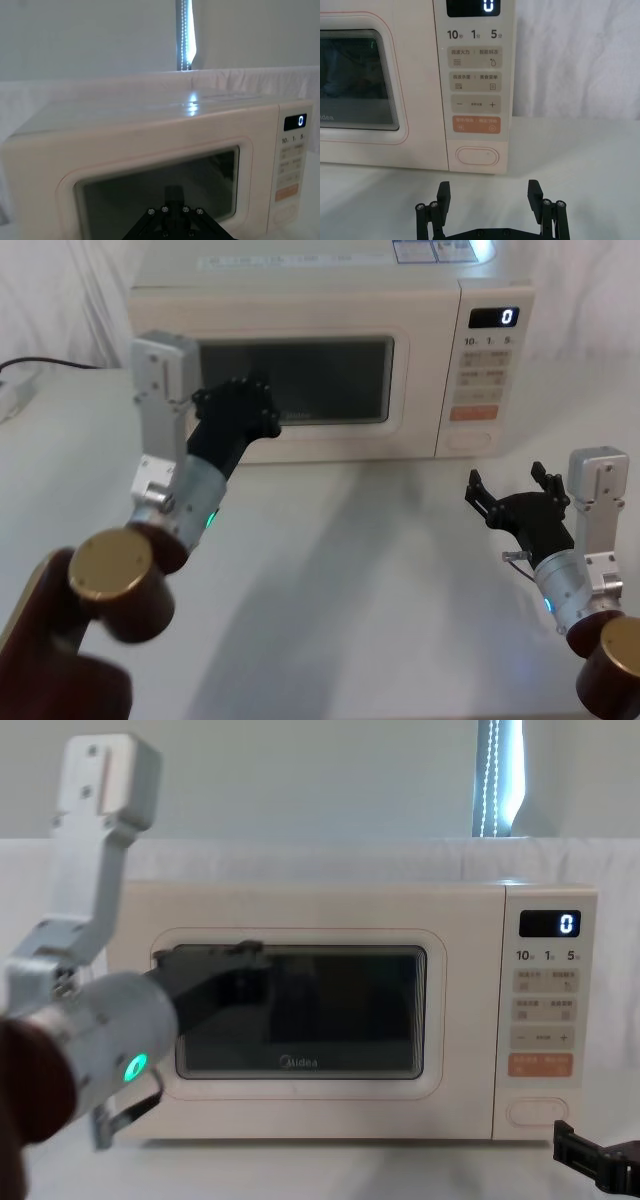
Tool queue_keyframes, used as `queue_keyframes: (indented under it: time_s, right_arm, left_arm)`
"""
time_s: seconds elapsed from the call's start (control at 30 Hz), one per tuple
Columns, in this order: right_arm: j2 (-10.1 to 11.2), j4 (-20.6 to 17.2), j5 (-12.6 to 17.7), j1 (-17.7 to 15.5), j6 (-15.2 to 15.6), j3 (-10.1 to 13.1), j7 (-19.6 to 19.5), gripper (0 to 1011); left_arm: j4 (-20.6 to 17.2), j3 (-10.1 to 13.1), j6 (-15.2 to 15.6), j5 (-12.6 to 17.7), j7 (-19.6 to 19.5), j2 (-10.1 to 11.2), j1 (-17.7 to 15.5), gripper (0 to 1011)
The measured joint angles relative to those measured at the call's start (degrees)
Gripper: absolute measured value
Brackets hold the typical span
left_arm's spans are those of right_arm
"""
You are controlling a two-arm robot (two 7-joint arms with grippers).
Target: Press the button to open the microwave door with one hand; close the microwave door with the other hand.
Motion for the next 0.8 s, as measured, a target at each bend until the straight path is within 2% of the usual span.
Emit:
queue_keyframes:
  time_s: [0.37, 0.53, 0.8]
  right_arm:
    - [0.0, 0.0, 0.0, 0.0, 0.0, 0.0, 0.0, 1002]
    - [0.0, 0.0, 0.0, 0.0, 0.0, 0.0, 0.0, 1002]
    - [0.0, 0.0, 0.0, 0.0, 0.0, 0.0, 0.0, 1002]
  left_arm:
    - [-6.5, -2.9, -1.7, -1.7, 0.6, 2.5, 9.5, 0]
    - [-7.9, -4.2, -3.3, -1.7, 1.4, 3.2, 12.9, 0]
    - [-9.4, -6.2, -4.1, -2.5, 1.9, 3.3, 17.2, 0]
